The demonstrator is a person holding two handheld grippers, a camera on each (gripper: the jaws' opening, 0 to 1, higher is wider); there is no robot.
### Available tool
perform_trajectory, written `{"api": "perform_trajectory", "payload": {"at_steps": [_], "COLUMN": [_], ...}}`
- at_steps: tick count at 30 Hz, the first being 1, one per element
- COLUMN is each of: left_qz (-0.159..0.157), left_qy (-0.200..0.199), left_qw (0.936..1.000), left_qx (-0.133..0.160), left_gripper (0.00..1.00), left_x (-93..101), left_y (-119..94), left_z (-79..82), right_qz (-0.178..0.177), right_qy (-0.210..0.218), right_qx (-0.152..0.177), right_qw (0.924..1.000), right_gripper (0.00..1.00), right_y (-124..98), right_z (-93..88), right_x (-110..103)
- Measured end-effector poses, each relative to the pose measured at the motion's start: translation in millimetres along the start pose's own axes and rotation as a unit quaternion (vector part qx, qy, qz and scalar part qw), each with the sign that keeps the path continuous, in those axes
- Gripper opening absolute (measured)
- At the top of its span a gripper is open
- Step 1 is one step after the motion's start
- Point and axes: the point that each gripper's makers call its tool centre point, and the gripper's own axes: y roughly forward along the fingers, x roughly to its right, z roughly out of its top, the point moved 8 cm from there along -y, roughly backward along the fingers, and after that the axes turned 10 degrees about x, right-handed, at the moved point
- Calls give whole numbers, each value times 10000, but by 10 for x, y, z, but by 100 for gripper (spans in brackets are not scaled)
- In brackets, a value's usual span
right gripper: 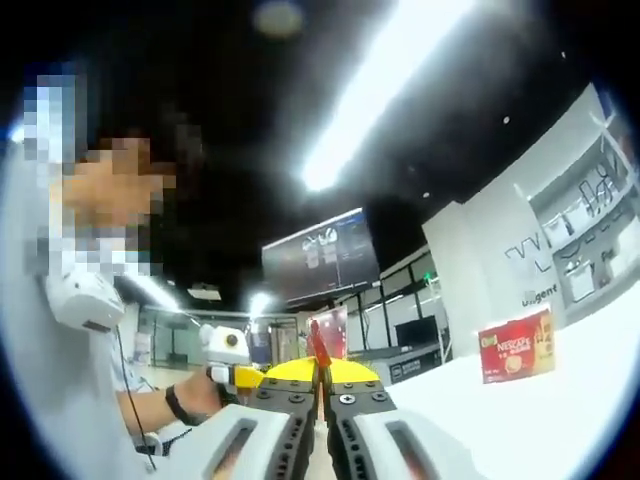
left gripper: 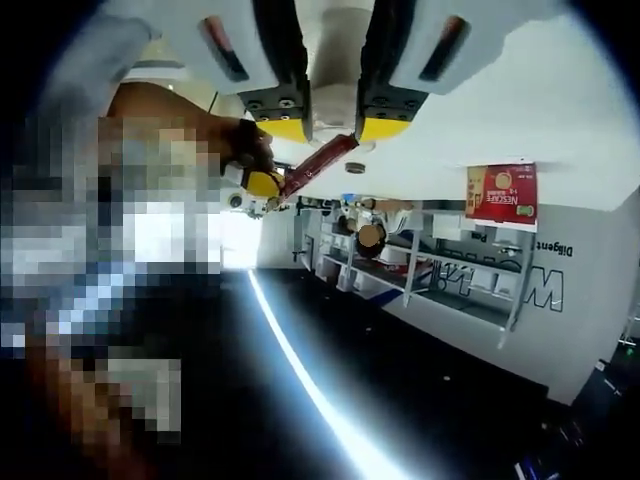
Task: Tear open the coffee pouch, take out the coffee, and pour the coffee from the pouch into the cup
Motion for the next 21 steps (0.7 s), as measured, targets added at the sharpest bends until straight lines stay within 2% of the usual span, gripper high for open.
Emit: {"api": "perform_trajectory", "payload": {"at_steps": [3, 15, 21], "left_qz": [3, 68, 89], "left_qy": [28, -27, -36], "left_qw": [10000, 10000, 9999], "left_qx": [2, 64, 30], "left_gripper": [20, 20, 20], "left_x": [2, -40, -45], "left_y": [-16, -35, -38], "left_z": [1, -16, -37], "right_qz": [-8, -104, -74], "right_qy": [-24, 87, 239], "right_qx": [82, 67, 270], "right_qw": [10000, 9999, 9993], "right_gripper": [3, 3, 3], "right_y": [-5, -50, -36], "right_z": [31, 17, 8], "right_x": [2, 39, 22]}}
